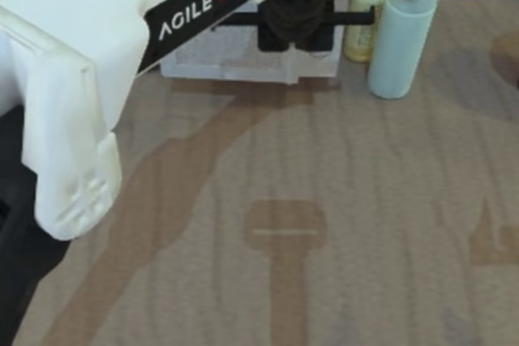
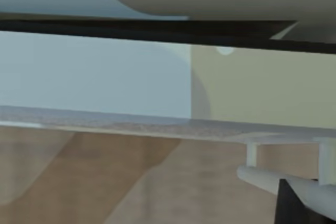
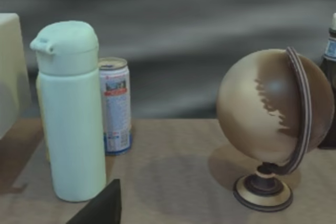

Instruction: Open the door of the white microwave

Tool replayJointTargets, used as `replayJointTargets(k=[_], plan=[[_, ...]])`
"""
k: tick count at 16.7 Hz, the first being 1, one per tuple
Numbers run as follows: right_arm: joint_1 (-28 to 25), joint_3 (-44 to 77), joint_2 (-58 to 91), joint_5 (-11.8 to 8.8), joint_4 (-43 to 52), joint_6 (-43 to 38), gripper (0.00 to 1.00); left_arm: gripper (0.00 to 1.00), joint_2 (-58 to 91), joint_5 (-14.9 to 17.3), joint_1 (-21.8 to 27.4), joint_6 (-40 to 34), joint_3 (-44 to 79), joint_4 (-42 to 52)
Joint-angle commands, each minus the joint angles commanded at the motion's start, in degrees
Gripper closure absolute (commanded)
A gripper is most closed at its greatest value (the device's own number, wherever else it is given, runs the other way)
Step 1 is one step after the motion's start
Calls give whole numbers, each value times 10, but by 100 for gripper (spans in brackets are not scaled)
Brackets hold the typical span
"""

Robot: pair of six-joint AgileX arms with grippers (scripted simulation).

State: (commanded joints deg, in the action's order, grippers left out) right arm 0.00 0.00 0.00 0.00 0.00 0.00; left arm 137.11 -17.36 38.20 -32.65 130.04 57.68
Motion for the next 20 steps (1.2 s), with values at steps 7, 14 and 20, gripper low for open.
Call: replayJointTargets(k=[7, 14, 20], plan=[[0, 0, 0, 0, 0, 0, 0, 100, 0, 0, 0, 0, 0, 0], [0, 0, 0, 0, 0, 0, 0, 100, 0, 0, 0, 0, 0, 0], [0, 0, 0, 0, 0, 0, 0, 100, -22, 7, 0, 14, -37, -22]])
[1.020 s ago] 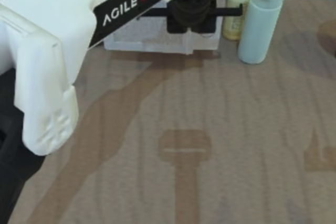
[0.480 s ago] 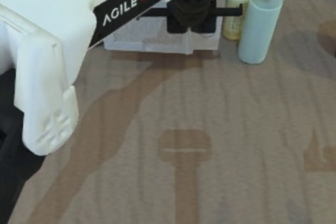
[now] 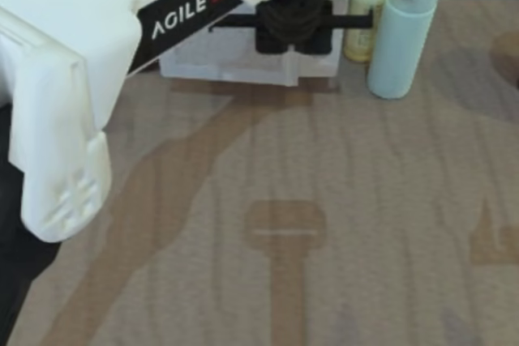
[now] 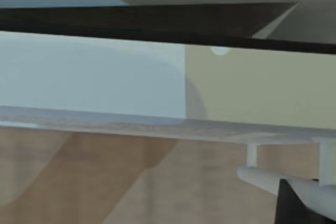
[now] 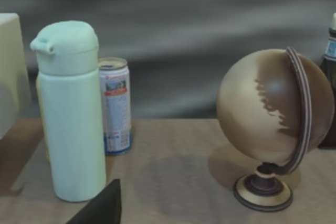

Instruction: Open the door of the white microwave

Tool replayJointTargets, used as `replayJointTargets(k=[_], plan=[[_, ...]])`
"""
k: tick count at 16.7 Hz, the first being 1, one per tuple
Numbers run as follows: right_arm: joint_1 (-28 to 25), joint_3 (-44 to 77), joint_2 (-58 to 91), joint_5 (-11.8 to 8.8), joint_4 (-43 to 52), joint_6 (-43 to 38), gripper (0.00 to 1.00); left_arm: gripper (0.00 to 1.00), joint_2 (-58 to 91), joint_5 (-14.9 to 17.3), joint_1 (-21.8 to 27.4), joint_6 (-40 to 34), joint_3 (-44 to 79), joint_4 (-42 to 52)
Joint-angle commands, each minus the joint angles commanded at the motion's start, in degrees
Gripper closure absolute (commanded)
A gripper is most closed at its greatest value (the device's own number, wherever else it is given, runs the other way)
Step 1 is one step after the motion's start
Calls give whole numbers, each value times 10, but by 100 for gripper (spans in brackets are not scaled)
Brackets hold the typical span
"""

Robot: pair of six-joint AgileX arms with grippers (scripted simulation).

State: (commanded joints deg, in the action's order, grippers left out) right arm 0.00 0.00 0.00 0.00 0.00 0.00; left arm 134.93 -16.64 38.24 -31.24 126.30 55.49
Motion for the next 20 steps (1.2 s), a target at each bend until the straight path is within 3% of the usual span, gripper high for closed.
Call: replayJointTargets(k=[20], plan=[[0, 0, 0, 0, 0, 0, 0, 100, -6, 1, -1, 6, -12, -5]])
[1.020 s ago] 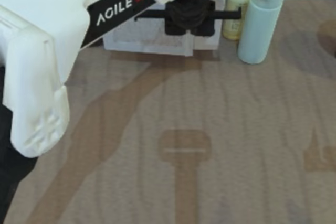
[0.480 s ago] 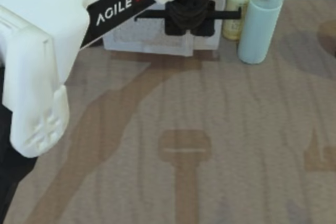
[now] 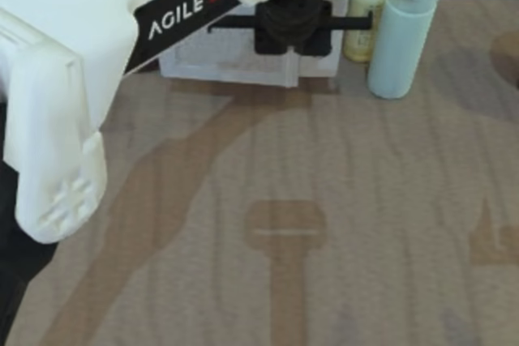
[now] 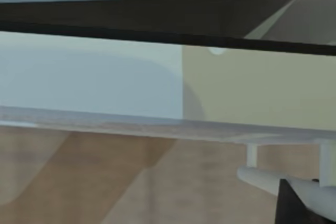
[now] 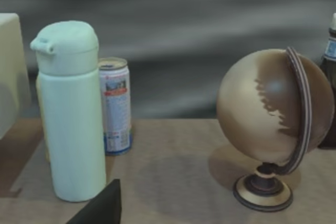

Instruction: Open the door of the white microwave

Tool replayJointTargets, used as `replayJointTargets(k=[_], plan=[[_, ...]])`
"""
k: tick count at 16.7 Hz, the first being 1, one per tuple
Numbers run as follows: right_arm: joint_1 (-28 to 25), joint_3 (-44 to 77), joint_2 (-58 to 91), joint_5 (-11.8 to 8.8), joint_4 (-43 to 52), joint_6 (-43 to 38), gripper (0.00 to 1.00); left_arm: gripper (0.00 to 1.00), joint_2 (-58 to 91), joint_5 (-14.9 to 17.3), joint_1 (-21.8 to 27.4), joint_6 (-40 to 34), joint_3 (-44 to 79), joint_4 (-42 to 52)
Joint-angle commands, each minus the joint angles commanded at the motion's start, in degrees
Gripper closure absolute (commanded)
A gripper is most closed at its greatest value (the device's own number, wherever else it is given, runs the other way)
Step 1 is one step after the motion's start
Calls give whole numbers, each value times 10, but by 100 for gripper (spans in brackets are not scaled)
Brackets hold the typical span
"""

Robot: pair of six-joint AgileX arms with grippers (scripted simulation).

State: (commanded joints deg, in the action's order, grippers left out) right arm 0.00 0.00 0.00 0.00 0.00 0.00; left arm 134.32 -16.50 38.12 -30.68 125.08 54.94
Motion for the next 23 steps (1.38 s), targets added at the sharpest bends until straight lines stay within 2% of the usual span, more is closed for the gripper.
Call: replayJointTargets(k=[23], plan=[[0, 0, 0, 0, 0, 0, 0, 100, -28, 10, -1, 22, -49, -27]])
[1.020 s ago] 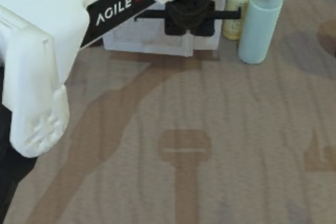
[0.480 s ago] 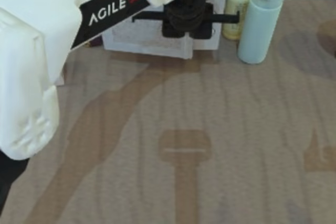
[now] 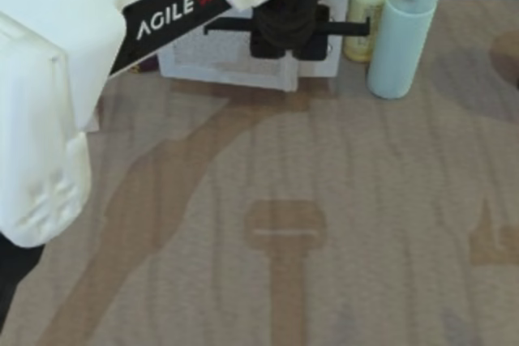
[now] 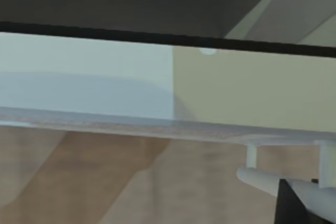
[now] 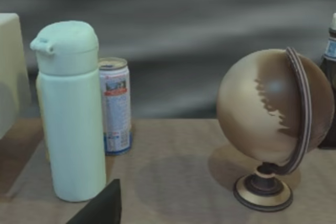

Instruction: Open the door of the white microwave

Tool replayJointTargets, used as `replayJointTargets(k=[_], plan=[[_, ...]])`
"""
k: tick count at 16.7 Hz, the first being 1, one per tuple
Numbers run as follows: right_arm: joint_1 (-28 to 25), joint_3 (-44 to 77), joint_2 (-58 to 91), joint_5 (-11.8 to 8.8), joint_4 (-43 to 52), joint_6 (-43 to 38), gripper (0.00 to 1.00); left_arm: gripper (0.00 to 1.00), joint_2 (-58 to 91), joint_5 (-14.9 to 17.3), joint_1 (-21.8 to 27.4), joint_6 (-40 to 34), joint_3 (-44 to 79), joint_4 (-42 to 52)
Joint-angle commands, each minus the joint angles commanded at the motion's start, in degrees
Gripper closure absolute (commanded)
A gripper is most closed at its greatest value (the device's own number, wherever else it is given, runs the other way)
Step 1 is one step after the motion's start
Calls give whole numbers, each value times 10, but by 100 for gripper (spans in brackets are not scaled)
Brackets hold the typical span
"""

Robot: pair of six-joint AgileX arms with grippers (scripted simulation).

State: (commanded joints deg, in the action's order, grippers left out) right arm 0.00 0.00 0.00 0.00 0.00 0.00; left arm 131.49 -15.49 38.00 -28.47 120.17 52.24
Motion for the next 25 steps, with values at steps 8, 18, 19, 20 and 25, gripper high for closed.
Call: replayJointTargets(k=[8, 18, 19, 20, 25], plan=[[0, 0, 0, 0, 0, 0, 0, 100, 0, 0, 0, 0, 0, 0], [0, 0, 0, 0, 0, 0, 0, 100, -3, 5, 4, 1, -8, -5], [0, 0, 0, 0, 0, 0, 0, 100, -9, 6, 2, 7, -17, -10], [0, 0, 0, 0, 0, 0, 0, 100, -16, 8, 1, 12, -27, -16], [0, 0, 0, 0, 0, 0, 0, 100, -28, 11, -2, 24, -47, -26]])
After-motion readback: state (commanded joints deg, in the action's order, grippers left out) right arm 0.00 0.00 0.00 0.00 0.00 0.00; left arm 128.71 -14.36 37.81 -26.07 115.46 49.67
